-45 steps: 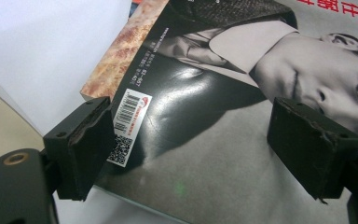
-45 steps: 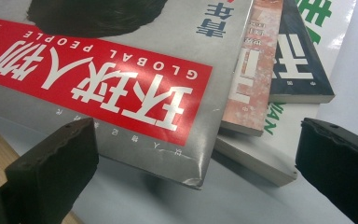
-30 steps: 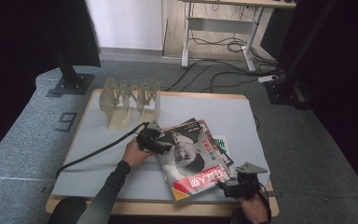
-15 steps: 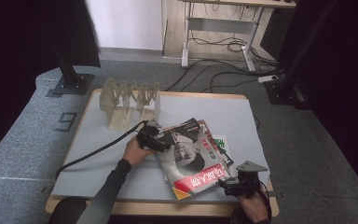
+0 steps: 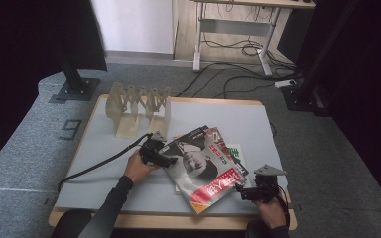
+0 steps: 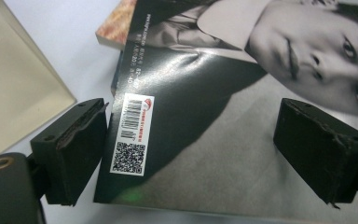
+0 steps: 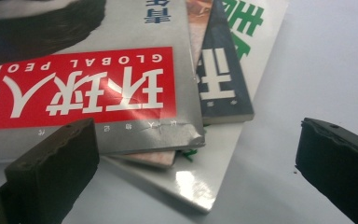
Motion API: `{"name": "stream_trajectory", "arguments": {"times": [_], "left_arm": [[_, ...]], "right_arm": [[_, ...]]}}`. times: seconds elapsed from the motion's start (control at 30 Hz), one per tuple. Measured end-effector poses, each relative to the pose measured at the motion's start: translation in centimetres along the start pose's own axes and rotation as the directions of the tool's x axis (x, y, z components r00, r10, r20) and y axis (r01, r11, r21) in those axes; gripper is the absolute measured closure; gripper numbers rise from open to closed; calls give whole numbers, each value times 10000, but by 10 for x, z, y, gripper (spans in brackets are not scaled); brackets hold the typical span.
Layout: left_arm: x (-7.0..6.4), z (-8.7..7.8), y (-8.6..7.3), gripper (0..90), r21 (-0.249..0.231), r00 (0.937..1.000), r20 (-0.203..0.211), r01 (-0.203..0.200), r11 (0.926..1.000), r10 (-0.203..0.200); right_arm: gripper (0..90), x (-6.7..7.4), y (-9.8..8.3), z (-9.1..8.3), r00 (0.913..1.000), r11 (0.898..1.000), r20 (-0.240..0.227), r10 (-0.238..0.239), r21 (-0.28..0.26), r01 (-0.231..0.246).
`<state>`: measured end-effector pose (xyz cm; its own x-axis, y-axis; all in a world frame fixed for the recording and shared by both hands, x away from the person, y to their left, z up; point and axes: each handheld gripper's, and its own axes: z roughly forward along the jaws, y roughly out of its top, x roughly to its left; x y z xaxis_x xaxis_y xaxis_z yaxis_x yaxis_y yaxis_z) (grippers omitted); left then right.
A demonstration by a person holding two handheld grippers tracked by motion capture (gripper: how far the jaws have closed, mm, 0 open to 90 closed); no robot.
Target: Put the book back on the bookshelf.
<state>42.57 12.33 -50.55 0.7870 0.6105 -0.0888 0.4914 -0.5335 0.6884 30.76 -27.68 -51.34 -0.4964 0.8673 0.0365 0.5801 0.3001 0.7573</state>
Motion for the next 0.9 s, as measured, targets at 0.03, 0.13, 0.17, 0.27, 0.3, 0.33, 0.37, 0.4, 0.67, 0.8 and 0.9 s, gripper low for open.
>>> {"name": "stream_trajectory", "arguments": {"times": [0.03, 0.13, 0.17, 0.27, 0.3, 0.33, 0.37, 0.4, 0.67, 0.8, 0.9], "left_arm": [[-1, -1, -1, 103, -7, 10000, -24, 1, 10000, -1], [-4, -3, -5, 102, -4, 9999, -110, -68, 10000, 68], [-5, -4, -6, 102, 23, 9999, -113, -77, 10000, 77], [-7, -7, -10, 102, 80, 9999, -138, -39, 10000, 40], [-8, -7, -11, 101, 128, 9999, -138, -23, 9999, 25], [-9, -7, -12, 101, 154, 9999, -143, -44, 9999, 46], [-11, -8, -13, 102, 165, 9999, -154, -57, 9998, 60], [-12, -8, -15, 104, 213, 9997, -201, -117, 9997, 121], [-21, -14, -25, 116, 268, 9998, -177, -108, 9996, 113], [-25, -18, -30, 123, 322, 9998, -105, -164, 9993, 168], [-28, -20, -32, 128, 433, 9999, -29, -115, 9990, 117]], "right_arm": [[0, -2, 1, 1, 10000, 10000, -15, 26, 6, -26], [0, -5, 3, 3, 9999, 9999, -35, 110, 39, -110], [0, -7, 4, 4, 9999, 9999, -28, 121, 48, -120], [0, -12, 7, 6, 9998, 9998, 22, 203, 73, -203], [0, -13, 9, 7, 9997, 9997, 56, 221, 91, -221], [0, -15, 10, 8, 9997, 9997, 89, 232, 101, -233], [0, -16, 11, 9, 9996, 9996, 124, 241, 118, -242], [0, -18, 12, 10, 9995, 9996, 174, 260, 130, -262], [0, -27, 20, 17, 9983, 9989, 422, 410, 210, -419], [0, -33, 23, 21, 9975, 9983, 459, 537, 193, -546], [0, -36, 27, 24, 9968, 9981, 556, 572, 198, -584]]}}
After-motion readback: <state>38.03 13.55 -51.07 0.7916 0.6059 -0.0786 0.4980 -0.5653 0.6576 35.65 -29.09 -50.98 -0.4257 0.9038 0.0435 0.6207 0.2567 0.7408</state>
